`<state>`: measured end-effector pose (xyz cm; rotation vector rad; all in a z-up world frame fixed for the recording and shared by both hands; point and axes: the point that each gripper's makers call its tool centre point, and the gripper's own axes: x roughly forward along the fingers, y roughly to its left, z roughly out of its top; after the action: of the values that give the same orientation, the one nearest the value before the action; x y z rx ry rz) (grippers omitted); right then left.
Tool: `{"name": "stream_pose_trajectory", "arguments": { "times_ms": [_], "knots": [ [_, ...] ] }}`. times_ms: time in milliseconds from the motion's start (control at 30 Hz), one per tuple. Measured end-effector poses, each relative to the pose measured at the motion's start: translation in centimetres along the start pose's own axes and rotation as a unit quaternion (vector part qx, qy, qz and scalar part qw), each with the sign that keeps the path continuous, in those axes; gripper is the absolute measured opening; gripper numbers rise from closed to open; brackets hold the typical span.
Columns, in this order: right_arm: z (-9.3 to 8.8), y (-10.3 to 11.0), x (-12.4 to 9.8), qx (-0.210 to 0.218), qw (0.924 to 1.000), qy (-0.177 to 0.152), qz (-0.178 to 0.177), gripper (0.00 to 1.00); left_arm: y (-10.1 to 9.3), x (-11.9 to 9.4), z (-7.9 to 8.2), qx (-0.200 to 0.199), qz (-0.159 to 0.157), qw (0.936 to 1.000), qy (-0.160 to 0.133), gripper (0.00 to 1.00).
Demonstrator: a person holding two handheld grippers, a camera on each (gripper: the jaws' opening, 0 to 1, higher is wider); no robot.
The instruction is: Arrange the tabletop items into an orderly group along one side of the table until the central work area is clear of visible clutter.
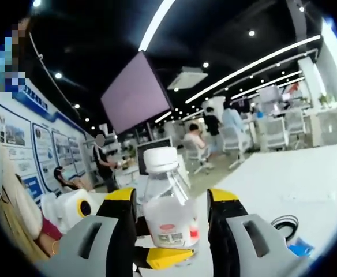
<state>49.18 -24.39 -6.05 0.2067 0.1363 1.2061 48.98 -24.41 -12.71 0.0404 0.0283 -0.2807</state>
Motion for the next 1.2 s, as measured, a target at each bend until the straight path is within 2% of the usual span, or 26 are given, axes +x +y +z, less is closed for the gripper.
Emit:
{"name": "stream_pose_trajectory", "arguments": {
  "times_ms": [233,333,467,667,833,1200],
  "knots": [
    [-1.1,0.6,0.7,-0.007,0.9998,0.020,0.005,0.44,-0.2,0.1,0.3,0.003,-0.003,1.0000,-0.005,0.35],
    [-1.0,0.2,0.6,-0.034,0.9992,0.018,-0.007,0.40,-0.1,0.1,0.3,-0.002,-0.004,1.0000,-0.004,0.35],
    [-1.0,0.3,0.6,-0.035,0.9991,0.022,-0.001,0.39,0.0,0.1,0.3,0.002,-0.005,1.0000,-0.002,0.36],
    [-0.8,0.8,0.6,-0.075,0.9970,0.021,0.001,0.37,0.1,0.3,0.4,0.005,-0.004,1.0000,-0.004,0.36],
    [-0.5,0.3,0.5,-0.073,0.9972,0.017,-0.003,0.37,0.0,0.4,0.7,0.005,-0.007,0.9999,-0.009,0.37],
    [-1.6,0.4,0.7,-0.107,0.9934,0.042,-0.003,0.36,-0.4,0.5,-0.4,0.008,-0.014,0.9997,0.019,0.39]
  ]
}}
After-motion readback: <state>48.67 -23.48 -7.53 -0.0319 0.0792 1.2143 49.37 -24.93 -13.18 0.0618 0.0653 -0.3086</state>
